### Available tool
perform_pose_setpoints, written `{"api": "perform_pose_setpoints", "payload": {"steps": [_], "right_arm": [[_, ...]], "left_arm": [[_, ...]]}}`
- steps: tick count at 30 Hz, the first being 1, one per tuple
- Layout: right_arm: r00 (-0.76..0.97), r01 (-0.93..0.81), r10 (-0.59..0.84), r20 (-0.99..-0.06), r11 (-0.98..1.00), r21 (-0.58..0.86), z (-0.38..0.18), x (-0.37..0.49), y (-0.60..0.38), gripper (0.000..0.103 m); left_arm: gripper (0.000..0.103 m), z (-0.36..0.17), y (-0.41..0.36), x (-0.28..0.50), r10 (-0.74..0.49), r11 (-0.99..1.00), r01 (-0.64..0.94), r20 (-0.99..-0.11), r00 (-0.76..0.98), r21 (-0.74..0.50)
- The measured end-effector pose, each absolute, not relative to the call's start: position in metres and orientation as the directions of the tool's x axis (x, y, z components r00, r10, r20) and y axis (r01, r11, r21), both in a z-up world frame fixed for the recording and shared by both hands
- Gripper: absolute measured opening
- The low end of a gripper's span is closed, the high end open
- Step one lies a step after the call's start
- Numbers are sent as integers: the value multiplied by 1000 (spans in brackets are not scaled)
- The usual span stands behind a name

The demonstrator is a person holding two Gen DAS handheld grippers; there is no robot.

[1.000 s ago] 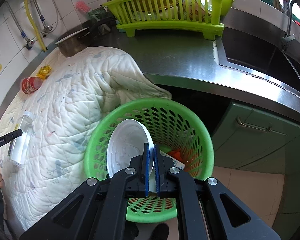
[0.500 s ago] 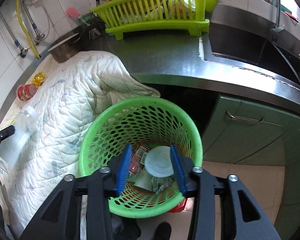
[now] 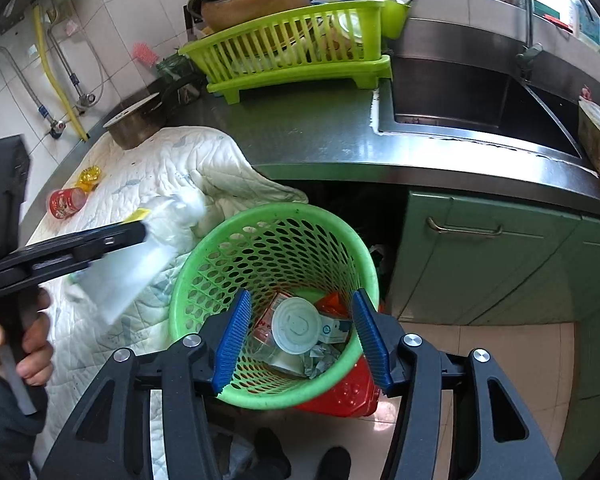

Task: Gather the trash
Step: 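Lower the lime juice bottle into the basket and open the left gripper, then move both grippers back over the mat toward the red cup and yellow bag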

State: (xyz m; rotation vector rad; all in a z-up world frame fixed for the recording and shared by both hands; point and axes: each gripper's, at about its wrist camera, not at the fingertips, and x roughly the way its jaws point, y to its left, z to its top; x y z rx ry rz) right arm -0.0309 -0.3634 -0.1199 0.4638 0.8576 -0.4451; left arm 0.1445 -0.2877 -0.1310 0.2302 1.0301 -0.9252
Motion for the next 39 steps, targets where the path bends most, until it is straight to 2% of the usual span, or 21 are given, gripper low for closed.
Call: {"api": "perform_pose_setpoints", "payload": {"steps": [2,3,4,7,22,31,39], "right_arm": [[577,548,-186,-795,810,208,-119,-34,-365,54],[577,548,-187,-795,810,207,-119,-35,-365,54],[576,549,-187,-796,810,207,-119,-37,-366,54],[573,551,-183,-799,808,210,-120,-39,-366,54],[600,451,-121,-791,867,210,-115,5,-344,61],[624,345,-53,-780,914,215,-107,64,-316,70],[626,228,25,-780,950,214,-103,140,-280,73]], "left_arm": [[47,-137,-299,142,-550,608,752,-818,167,-255],[54,-138,-302,141,-555,603,755,-815,164,-259],[57,-138,-304,139,-554,605,755,-815,173,-251],[61,-137,-307,133,-572,589,764,-803,164,-264],[65,-114,-242,158,-520,692,697,-799,302,-187],[70,-99,-166,202,-446,808,569,-790,420,-155],[78,-93,-80,257,-346,911,383,-791,505,-155]]}}
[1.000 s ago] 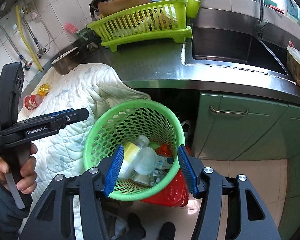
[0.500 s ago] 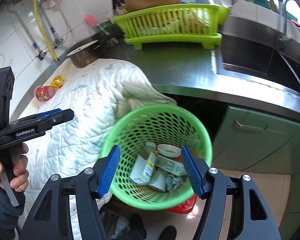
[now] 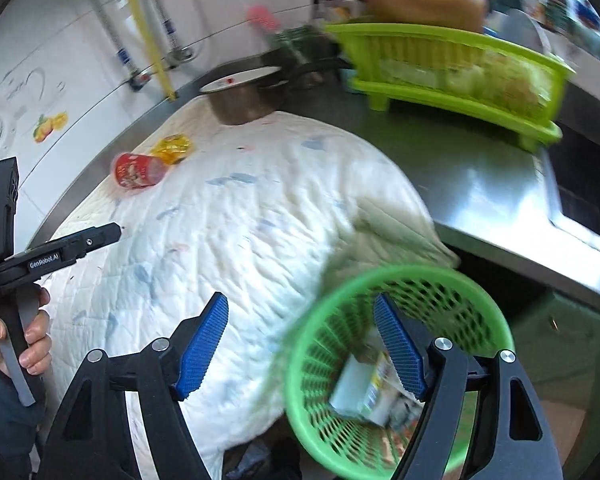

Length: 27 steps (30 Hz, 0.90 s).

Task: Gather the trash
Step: 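Move both grippers back over the mat toward the red cup and yellow bag, then grasp the yellow snack bag with the right gripper while the left gripper approaches the red cup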

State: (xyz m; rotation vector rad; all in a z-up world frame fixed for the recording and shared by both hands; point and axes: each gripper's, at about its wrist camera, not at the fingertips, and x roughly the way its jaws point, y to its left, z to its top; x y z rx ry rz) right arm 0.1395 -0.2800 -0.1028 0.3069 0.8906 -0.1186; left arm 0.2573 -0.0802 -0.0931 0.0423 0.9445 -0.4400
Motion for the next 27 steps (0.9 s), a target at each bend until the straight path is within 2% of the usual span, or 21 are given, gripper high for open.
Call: {"api": "perform_pose_setpoints", "payload": {"steps": [13,21,27], "right_arm": [[610,1,181,-771,973,230,-100,310,-204,73],[593,-107,261,-762,963,247,-106,429,-164,73],[565,-117,282,-776,958,263,-117,500,-145,73]], "left_arm": [[83,-92,39,327,-207,978,123,-800,564,-166],[85,-98,75,363,-201,977,59,-806,557,-203],[87,-106,89,383,-221,969,27,-805,551,-247]]}}
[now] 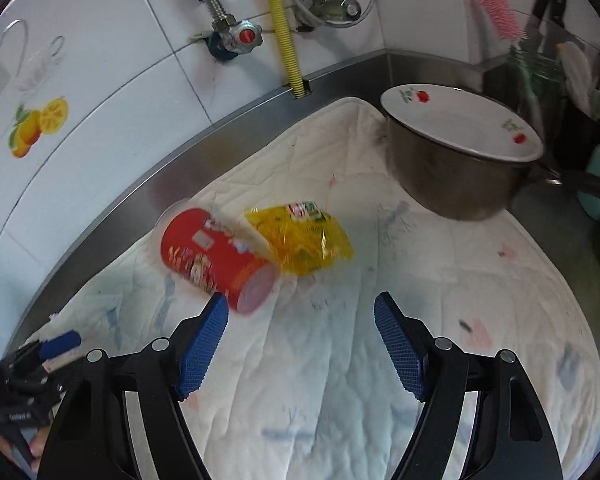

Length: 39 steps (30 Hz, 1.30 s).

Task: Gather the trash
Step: 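Grasp the yellow snack bag with the right gripper while the left gripper approaches the red cup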

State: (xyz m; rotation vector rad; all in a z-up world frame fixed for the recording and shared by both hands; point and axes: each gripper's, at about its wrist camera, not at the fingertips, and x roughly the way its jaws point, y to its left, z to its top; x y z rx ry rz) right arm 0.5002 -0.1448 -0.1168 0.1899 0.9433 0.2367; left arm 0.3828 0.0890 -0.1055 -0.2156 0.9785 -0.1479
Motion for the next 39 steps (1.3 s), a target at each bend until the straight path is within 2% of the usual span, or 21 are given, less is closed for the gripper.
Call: {"api": "perform_pose_setpoints", "payload": {"steps": [6,16,17,18,19,23,25,33,39], "right_arm": [[529,-112,285,-800,957,267,-133,550,-136,73],[375,-74,346,-860,936,345,-169,606,-135,72],[356,-70,352,-866,934,351,-173,608,-136,69],[358,-67,337,-871,939,337,-175,608,-137,59],[370,-69,336,-866,940,335,-175,607,-140,54],[378,-75,409,-831,908,413,-173,599,-152,38],[394,-86,422,-816,901,425,-169,588,-155,23],[394,-88,445,-805,889,449,-169,577,-158,27],[436,-126,405,-803,911,392,-159,567,-149,20]], "left_arm": [[87,-118,99,396,-234,960,-5,-807,541,-281],[87,-131,109,405,-267,941,-42,-812,519,-336],[87,-130,108,407,-269,939,-44,-811,520,-340],[87,-129,107,409,-275,937,-45,-808,522,-348],[87,-128,105,412,-277,935,-48,-805,524,-353],[87,-124,100,421,-295,920,-68,-796,529,-387],[87,-122,97,428,-313,907,-82,-790,527,-413],[87,-121,80,443,-344,874,-125,-780,523,-469],[87,-125,78,453,-352,861,-148,-780,517,-487]]}}
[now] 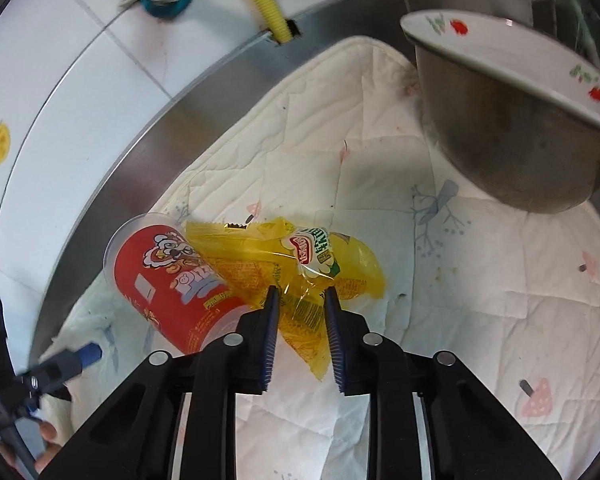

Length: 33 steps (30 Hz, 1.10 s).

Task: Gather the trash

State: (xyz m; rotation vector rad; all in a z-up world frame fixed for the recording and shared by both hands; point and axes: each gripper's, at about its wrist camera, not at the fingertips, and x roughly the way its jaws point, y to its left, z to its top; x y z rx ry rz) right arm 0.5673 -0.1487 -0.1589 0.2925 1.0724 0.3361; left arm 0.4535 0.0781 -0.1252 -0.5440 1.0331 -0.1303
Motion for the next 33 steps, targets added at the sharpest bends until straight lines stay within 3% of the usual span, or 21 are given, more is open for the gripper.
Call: {"api": "perform_pose_setpoints", "payload": {"steps": [9,23,25,27,30,33], "right_arm": [[524,-132,404,-750,908,397,-132,500,-159,17],[589,-81,374,-717,910,408,-113,347,-195,16],[593,-52,361,-720,909,413,-116,325,-206,16],[599,-20,340,-725,911,412,-119,301,-216,16],[609,31,289,-739,922,386,-122,264,-229,16],[615,80,259,-745,919,385,-121,233,-241,16]], "left_arm": [[87,-144,62,481,-376,799,-254,-783,496,-545],[87,-180,44,531,-260,695,-528,-855,449,-489],[85,-185,44,533,-269,670,-543,-848,457,-505],[75,-178,38,534,-251,688,-524,-842,477,-502],[74,-166,34,530,-162,738,-516,-856,490,-435],[72,-157,31,515,-150,778,-472,-852,502,-415]]}}
